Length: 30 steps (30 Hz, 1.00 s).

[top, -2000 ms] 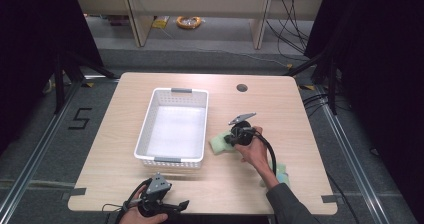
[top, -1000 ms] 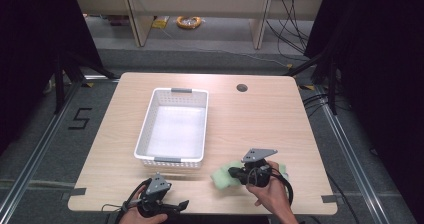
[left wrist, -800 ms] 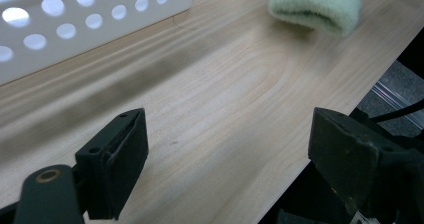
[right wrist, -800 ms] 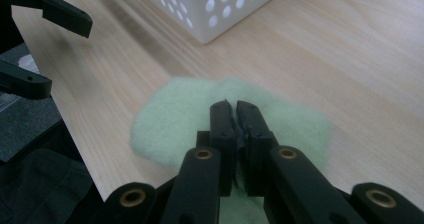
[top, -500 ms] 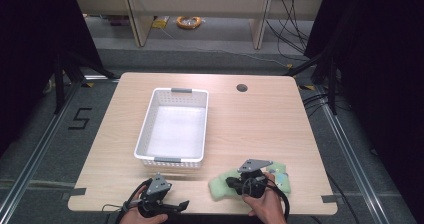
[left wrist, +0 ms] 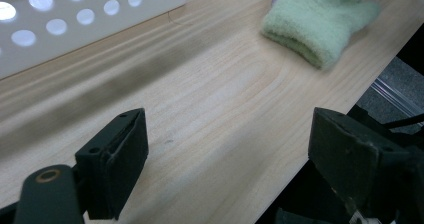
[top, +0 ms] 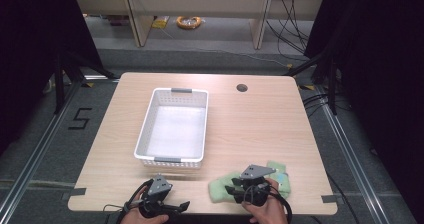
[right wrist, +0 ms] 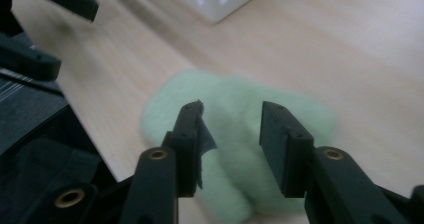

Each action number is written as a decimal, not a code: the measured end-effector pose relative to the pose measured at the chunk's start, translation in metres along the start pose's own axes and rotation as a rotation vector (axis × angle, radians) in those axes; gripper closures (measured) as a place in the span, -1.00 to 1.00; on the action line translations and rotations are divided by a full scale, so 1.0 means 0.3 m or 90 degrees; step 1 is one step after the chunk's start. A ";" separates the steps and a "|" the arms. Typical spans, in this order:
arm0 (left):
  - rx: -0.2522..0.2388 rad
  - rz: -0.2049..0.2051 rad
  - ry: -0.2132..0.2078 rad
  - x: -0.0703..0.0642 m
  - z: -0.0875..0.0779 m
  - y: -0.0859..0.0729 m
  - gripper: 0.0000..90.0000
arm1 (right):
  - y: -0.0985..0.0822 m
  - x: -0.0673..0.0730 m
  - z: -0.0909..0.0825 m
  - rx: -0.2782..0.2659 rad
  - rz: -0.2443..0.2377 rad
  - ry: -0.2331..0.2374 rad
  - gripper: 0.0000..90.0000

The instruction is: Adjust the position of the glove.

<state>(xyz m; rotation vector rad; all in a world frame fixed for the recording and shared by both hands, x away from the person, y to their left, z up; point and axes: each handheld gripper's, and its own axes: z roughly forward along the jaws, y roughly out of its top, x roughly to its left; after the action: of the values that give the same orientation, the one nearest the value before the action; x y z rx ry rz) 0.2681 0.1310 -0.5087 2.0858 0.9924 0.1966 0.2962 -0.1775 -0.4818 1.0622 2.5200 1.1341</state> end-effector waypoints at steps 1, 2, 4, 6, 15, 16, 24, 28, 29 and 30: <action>0.000 0.000 0.000 0.000 0.000 0.000 -0.65 | 0.000 0.000 0.000 0.000 0.000 0.000 0.36; 0.000 0.000 0.000 -0.001 0.000 0.000 -0.65 | 0.004 -0.010 -0.016 -0.010 0.000 -0.010 0.36; -0.004 -0.005 -0.002 -0.006 0.003 0.000 -0.65 | 0.007 -0.051 -0.059 -0.012 0.010 -0.026 0.39; 0.004 -0.006 -0.004 -0.006 0.003 0.000 -0.65 | -0.003 -0.074 -0.075 0.001 0.007 -0.029 0.42; -0.001 0.007 -0.008 -0.013 0.003 0.003 -0.65 | -0.022 -0.138 -0.131 0.006 0.006 -0.062 0.40; -0.002 0.006 -0.008 -0.013 0.002 0.004 -0.65 | -0.027 -0.169 -0.161 0.015 0.020 -0.087 0.39; 0.000 0.007 -0.008 -0.013 0.003 0.004 -0.65 | -0.077 -0.294 -0.243 0.000 0.077 -0.138 0.37; -0.008 -0.001 -0.005 -0.016 0.004 0.003 -0.65 | -0.091 -0.313 -0.251 0.014 0.089 -0.153 0.37; -0.008 -0.001 -0.005 -0.016 0.004 0.003 -0.65 | -0.091 -0.313 -0.251 0.014 0.089 -0.153 0.37; -0.008 -0.001 -0.005 -0.016 0.003 0.004 -0.65 | -0.096 -0.307 -0.252 0.029 0.117 -0.157 0.36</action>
<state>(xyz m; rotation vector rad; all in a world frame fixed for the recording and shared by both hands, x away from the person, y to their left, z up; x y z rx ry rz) 0.2659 0.1267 -0.5076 2.0729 0.9854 0.1934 0.3157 -0.2967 -0.4611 1.3775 2.3042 0.9262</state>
